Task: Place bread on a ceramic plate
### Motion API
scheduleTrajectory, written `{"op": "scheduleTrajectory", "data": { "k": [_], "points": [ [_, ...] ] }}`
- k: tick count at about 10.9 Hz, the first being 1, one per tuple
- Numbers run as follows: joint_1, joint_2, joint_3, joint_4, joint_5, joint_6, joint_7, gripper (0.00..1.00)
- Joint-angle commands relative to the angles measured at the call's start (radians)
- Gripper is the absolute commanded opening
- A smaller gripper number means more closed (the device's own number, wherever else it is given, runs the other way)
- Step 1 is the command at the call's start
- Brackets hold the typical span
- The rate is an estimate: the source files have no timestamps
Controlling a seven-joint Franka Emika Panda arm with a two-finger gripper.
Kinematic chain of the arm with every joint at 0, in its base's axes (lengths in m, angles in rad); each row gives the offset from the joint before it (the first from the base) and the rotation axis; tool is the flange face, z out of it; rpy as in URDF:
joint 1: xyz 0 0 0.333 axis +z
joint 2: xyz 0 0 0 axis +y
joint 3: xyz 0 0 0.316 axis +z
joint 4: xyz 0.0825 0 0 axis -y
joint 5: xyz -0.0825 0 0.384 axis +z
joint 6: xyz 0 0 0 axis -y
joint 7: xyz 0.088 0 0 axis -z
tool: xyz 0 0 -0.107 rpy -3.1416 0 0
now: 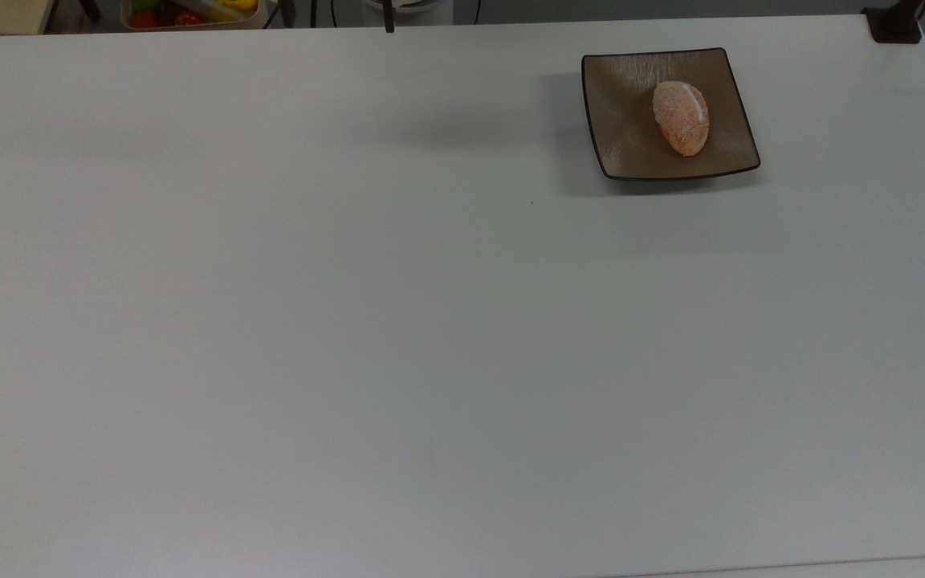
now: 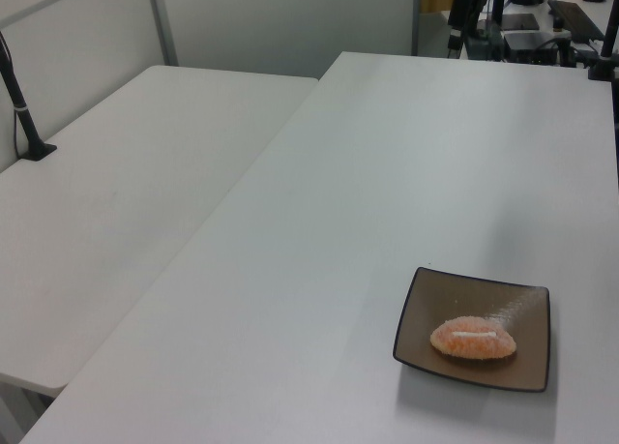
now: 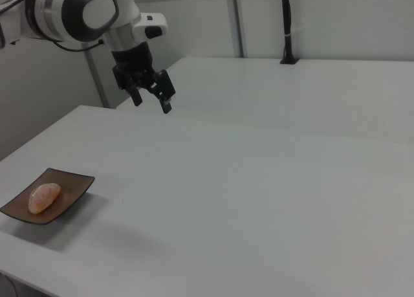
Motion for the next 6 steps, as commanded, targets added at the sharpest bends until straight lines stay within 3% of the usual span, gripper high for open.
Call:
{"op": "scheduleTrajectory", "data": {
  "k": [1, 4, 6],
  "points": [
    [-0.048, 0.026, 0.028, 0.048, 0.033, -0.034, -0.019, 1.0],
    [-0.097, 0.036, 0.081, 0.064, 0.072, -0.066, -0.019, 1.0],
    [-0.094, 0.031, 0.082, 0.059, 0.072, -0.069, -0.018, 1.0]
  ]
}}
